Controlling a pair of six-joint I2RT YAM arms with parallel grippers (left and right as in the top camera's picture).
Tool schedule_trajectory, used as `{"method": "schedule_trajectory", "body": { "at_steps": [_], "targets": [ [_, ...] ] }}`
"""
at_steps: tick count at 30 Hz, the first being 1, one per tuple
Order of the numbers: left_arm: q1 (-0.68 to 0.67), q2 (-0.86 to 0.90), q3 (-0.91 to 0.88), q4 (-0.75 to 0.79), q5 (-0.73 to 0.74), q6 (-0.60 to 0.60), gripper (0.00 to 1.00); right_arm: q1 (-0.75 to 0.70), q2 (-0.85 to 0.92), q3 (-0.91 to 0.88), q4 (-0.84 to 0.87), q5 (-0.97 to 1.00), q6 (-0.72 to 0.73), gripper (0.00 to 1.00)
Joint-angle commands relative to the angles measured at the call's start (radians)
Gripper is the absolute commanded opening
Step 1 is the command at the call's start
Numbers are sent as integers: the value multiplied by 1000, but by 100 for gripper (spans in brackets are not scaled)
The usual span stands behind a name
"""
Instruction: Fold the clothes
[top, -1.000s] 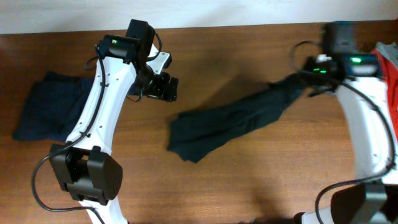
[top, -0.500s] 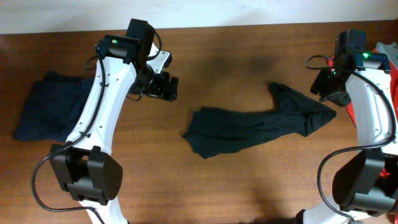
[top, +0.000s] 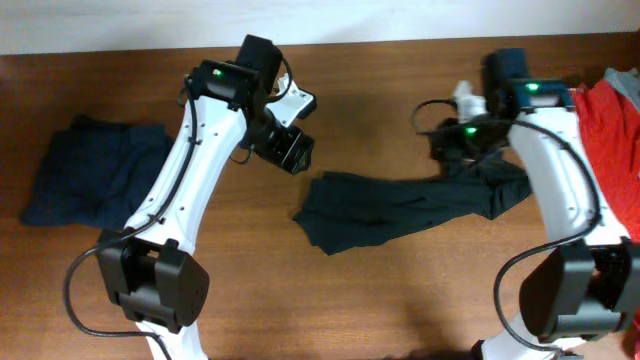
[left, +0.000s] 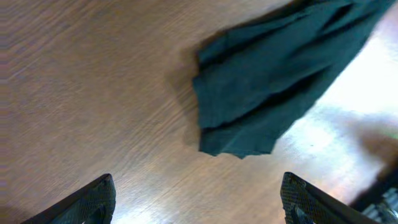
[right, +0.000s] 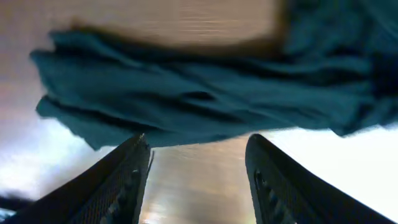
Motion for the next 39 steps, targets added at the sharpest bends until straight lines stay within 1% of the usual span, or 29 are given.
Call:
{"method": "schedule_trajectory", "body": {
  "at_steps": [1,4,6,9,16,17,18,19,21,22,23,24,25,27,30,39],
  "targets": [
    [15,16,4,6,-100,-31,84,86,69,0,27,-13,-113,52],
    [33,15,8,-13,-102,-32,84,127,139,0,48,14,-119,51],
    [50,15,8,-51,-102,-31,84,143,203,0,50,66,-118,50],
    [64,15,7,-95,-102,-31,84,142,274,0,50,100,-116,50],
    [68,15,7,-93,-101,-35,84,148,335,0,115,97,-120,51],
    [68,15,7,-94,-102,-35,84,149,337,0,116,95,-120,48],
    [68,15,7,-95,-102,-35,84,149,337,0,114,95,-120,40],
    [68,15,7,-97,-102,-35,84,149,337,0,111,95,-120,36],
    [68,15,7,-98,-102,-35,84,149,334,0,110,96,-120,31],
    [68,15,7,-97,-102,-34,84,149,334,0,111,96,-120,30],
    [68,15,7,-97,-102,-35,84,149,334,0,110,95,-120,31],
    [68,15,7,-96,-102,-35,84,149,335,0,107,95,-121,37],
    [70,15,7,-97,-101,-35,84,150,335,0,101,93,-136,46],
    [71,15,7,-97,-101,-35,84,156,335,0,81,92,-164,52],
    [71,15,7,-97,-101,-35,84,171,335,0,82,92,-165,54],
    [71,15,7,-97,-101,-35,84,184,349,-17,132,92,-164,51]
  ]
}}
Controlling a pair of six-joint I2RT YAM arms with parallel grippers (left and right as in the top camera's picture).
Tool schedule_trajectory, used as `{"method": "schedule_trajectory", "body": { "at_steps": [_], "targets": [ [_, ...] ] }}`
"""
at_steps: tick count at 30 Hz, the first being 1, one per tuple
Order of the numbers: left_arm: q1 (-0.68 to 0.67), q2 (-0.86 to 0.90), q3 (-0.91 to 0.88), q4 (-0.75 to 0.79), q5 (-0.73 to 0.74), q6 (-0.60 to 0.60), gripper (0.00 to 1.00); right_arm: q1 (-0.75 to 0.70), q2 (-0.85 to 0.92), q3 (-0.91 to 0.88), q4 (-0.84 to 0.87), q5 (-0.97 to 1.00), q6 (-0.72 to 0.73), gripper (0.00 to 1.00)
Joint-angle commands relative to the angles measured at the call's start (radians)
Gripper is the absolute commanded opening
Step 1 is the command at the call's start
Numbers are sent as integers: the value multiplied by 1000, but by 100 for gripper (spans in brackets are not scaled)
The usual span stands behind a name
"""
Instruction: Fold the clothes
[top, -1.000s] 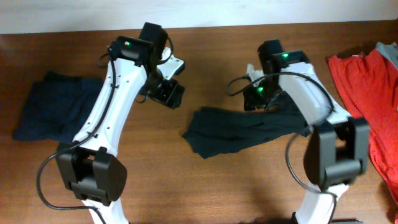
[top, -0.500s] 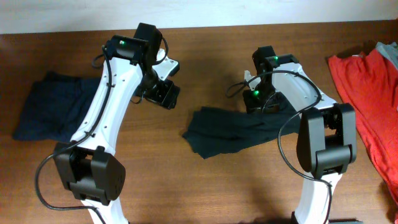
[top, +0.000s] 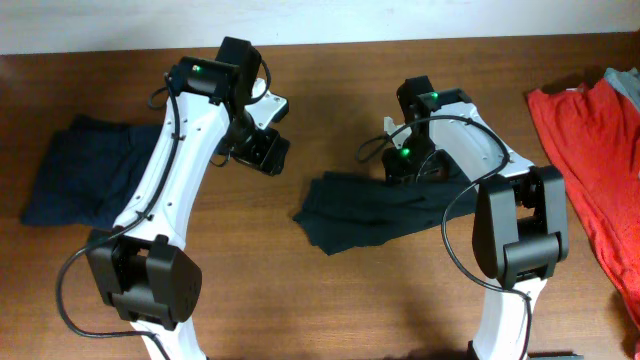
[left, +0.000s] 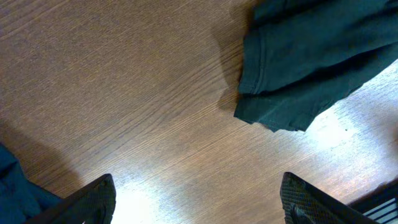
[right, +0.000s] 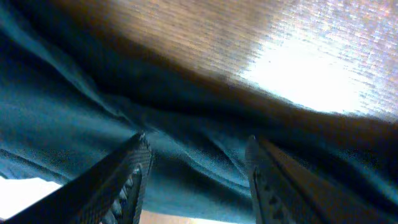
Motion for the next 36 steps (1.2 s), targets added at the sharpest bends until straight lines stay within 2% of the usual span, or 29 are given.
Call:
{"method": "schedule_trajectory", "body": {
  "at_steps": [1,3,5,6,7,16,20,24,30,32,36],
  "targets": [
    [3,14,7,0,-4,-10,84,9,26,-26,21,5,-9,46],
    [3,14,7,-1,-4,-10,84,10,27,-33,20,10,-6,27],
    [3,14,7,-1,-4,-10,84,10,24,-30,20,40,-6,18],
    [5,14,8,0,-4,-10,84,10,21,-23,17,68,-5,7],
    [5,14,7,2,-4,-10,84,10,17,-13,11,75,9,4],
    [45,13,38,-9,-4,-31,84,24,-134,166,-90,68,28,4],
    [69,13,90,-39,-4,-36,84,51,-215,220,-83,-3,27,4],
    [83,13,180,-69,-4,-36,84,116,-248,221,27,-105,7,4],
    [98,5,244,-93,-9,-36,84,201,-243,221,248,-90,-10,4],
    [114,4,244,-95,-8,-36,84,207,-243,221,355,19,58,4],
    [134,4,244,-97,14,-40,85,184,-243,221,443,214,204,6]
  ]
}}
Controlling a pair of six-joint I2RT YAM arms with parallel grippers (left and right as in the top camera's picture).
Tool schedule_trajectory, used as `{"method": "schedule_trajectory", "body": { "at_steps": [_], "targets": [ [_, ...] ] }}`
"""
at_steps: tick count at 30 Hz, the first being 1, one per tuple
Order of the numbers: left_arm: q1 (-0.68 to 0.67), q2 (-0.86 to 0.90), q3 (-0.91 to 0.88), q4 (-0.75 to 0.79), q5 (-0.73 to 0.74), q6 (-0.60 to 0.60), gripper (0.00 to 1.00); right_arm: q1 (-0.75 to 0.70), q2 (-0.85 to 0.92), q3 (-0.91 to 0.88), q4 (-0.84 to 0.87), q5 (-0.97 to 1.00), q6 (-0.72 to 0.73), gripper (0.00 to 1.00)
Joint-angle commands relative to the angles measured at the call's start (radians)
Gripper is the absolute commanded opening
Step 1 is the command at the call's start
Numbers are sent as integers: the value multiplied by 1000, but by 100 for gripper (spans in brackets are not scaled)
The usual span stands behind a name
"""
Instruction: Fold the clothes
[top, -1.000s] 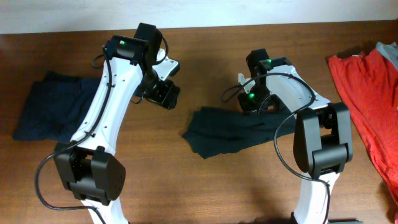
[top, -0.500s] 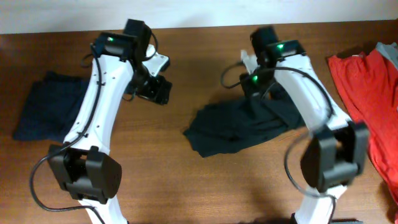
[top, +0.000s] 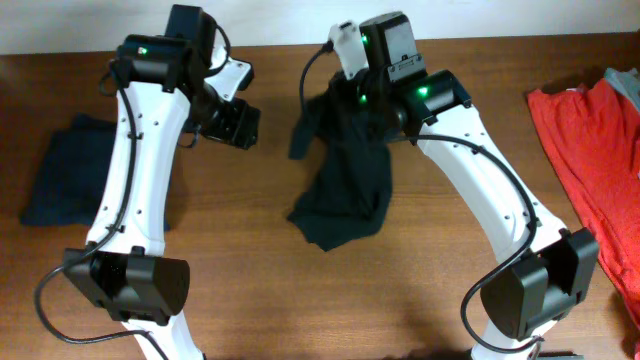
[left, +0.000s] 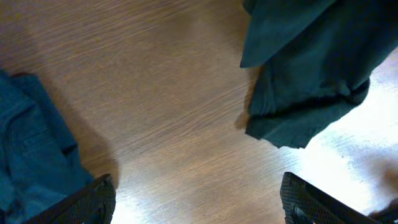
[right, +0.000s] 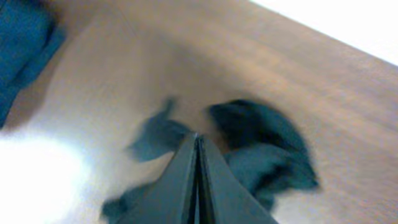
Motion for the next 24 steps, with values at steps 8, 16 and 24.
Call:
{"method": "schedule_trajectory", "body": {
  "at_steps": [8,16,24],
  "targets": [
    [18,2,16,-4,57,-10,85,-148,-1,8,-79,208,254,16],
    [7,3,-82,20,161,9,85,-204,-6,8,-312,151,254,67],
    [-61,3,-420,225,304,-18,84,-214,-6,8,-484,156,281,74]
  ]
}}
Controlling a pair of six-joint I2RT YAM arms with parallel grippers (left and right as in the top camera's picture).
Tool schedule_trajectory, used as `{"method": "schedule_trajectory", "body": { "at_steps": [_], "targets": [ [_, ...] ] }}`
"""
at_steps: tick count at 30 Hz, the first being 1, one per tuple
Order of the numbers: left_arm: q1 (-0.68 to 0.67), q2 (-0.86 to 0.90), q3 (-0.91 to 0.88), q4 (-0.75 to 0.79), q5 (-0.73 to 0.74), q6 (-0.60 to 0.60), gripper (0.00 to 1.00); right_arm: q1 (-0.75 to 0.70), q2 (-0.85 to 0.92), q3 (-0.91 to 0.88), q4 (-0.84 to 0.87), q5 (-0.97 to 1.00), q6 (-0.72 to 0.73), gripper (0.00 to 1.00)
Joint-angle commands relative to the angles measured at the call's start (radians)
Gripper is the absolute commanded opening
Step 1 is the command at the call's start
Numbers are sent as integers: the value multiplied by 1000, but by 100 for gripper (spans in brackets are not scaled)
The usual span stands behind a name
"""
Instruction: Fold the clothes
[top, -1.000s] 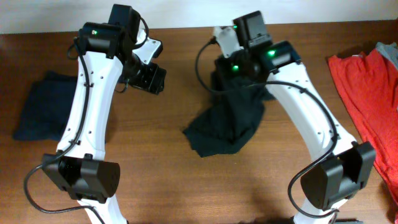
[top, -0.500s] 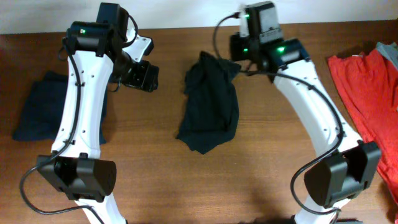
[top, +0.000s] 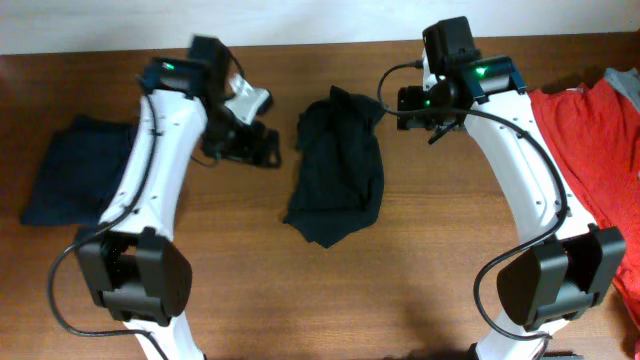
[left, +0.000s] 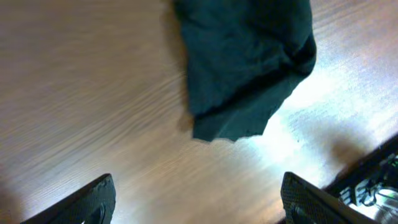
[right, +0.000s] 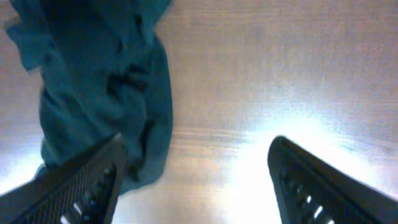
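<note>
A dark green garment (top: 336, 170) lies crumpled on the wooden table (top: 420, 290), running from back to front at the centre. In the left wrist view the garment (left: 244, 65) is ahead of my left gripper (left: 196, 202), which is open over bare wood. My left gripper (top: 262, 148) sits just left of the cloth. My right gripper (top: 405, 104) hovers open by the garment's upper right corner. In the right wrist view the garment (right: 102, 87) lies to the left of that gripper (right: 196, 186), with nothing between the fingers.
A folded dark blue garment (top: 75, 172) rests at the far left of the table. A red garment (top: 590, 130) is spread at the far right edge, with another piece of cloth (top: 625, 85) behind it.
My right gripper was shut on the green garment, holding it up near the back; now it is open, further right, and the garment lies flat. The left gripper has shifted slightly right.
The green garment first lay stretched sideways across the centre, my right gripper open at its right end. Then the right gripper was over its upper middle. Then it was shut on it, raised toward the back. Now the cloth lies back to front, let go.
</note>
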Motion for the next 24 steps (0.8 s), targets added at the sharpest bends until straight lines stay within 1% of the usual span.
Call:
{"method": "schedule_trajectory", "body": {
  "at_steps": [1,3,7,13,18,24],
  "targets": [
    [-35,3,-164,111,87,-31,85,-16,-6,8,-39,1,58,74],
    [-43,3,-243,206,89,-71,84,-35,-6,8,-66,-7,95,74],
    [-56,3,-348,361,90,-73,77,-71,-6,8,-94,-56,97,75],
    [-78,3,-453,546,89,-72,68,-85,-6,8,-123,-56,97,74],
    [-98,3,-506,649,88,-72,65,-85,-6,8,-130,-56,97,74],
    [-113,14,-528,679,77,-73,64,-85,-6,8,-141,-56,97,74]
  ]
}}
